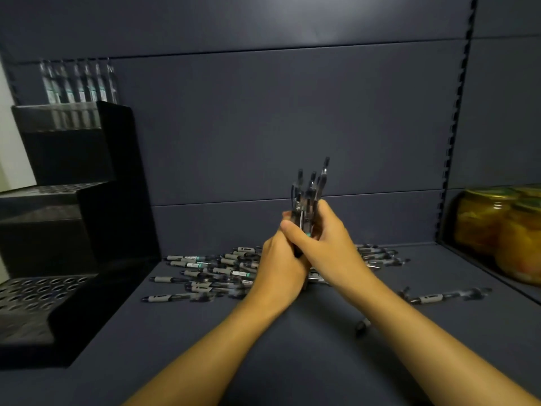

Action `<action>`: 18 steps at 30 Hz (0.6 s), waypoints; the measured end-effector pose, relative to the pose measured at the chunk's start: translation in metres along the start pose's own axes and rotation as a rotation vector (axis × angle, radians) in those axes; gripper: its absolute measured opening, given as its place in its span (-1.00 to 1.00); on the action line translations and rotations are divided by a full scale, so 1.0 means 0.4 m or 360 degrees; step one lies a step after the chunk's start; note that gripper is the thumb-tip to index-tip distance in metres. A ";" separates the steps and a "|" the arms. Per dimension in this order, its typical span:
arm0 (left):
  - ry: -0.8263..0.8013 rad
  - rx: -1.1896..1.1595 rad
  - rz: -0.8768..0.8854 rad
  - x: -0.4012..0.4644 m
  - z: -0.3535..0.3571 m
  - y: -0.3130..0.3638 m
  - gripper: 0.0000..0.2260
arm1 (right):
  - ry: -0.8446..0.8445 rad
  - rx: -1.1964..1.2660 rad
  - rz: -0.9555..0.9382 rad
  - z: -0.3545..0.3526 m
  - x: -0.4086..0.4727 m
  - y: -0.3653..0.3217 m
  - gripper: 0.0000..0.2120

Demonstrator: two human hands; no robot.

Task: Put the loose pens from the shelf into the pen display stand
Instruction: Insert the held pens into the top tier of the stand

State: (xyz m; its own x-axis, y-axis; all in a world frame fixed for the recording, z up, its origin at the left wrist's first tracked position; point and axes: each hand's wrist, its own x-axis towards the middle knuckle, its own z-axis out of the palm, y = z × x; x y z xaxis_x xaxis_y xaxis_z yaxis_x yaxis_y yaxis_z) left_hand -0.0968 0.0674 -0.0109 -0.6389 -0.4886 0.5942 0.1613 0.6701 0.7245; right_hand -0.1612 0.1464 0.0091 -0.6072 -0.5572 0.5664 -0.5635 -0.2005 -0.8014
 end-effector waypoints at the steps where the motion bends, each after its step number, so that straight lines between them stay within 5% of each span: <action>1: 0.0010 0.0004 -0.0007 -0.003 0.004 -0.002 -0.72 | 0.0024 -0.0020 -0.0007 0.002 -0.001 0.002 -0.80; 18: 0.0169 -0.0476 -0.0157 0.020 -0.018 0.004 -0.79 | -0.0054 -0.0156 -0.0052 0.052 0.050 -0.019 -0.82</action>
State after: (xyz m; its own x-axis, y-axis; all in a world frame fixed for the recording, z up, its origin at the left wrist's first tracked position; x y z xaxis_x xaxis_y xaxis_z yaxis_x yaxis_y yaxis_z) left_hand -0.0962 0.0606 -0.0022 -0.5829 -0.6091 0.5378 0.3265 0.4305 0.8415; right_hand -0.1576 0.1200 0.0226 -0.5692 -0.5792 0.5836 -0.6357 -0.1401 -0.7591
